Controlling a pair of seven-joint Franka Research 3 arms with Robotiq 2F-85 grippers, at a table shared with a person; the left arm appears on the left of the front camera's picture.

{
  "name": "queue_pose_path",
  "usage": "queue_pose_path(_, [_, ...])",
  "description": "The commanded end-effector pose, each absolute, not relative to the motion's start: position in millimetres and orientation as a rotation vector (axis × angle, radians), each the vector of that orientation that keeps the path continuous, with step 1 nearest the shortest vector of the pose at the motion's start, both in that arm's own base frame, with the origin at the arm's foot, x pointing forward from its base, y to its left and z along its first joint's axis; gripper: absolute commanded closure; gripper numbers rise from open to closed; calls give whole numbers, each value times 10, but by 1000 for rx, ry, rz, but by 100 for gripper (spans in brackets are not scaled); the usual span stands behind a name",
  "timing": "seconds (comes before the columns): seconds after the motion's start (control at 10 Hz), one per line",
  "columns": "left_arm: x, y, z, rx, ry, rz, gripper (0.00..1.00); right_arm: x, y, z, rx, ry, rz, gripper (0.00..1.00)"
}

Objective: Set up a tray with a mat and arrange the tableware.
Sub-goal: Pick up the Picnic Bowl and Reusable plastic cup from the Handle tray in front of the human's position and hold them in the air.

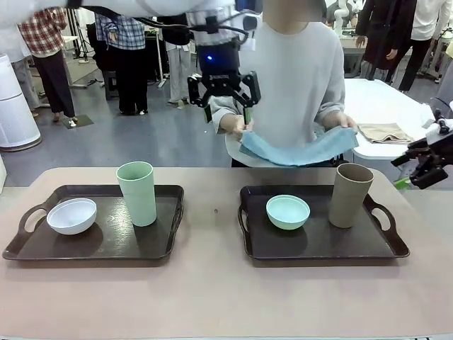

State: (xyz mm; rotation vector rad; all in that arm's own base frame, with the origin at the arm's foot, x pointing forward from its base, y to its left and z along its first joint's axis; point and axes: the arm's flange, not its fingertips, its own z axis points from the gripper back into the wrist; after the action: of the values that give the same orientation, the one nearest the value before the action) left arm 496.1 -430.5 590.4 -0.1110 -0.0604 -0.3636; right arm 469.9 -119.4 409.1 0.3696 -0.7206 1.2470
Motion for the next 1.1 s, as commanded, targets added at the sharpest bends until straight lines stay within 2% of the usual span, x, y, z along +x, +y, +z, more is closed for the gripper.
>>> queue_pose_path(0.0, [5175,-4616,5933,-40,-30,-334,0,4770,-1176,4029,464,-764,1317,0])
queue_pose_path(0.3, [5234,-4722,5815,-70,-9,-358,0,4792,-1154,3985,497,-743,1281,0])
queue_pose_path(0.4, [5099,-4602,5623,-59,-21,-351,0,4739,-1206,4017,491,-702,1241,0])
queue_pose_path(0.9, [5099,-4602,5623,-59,-21,-351,0,4715,-1106,3976,487,-730,1282,0])
queue_pose_path(1.0, [5135,-4633,5605,-64,-14,-352,0,4778,-1132,3873,592,-682,1499,0])
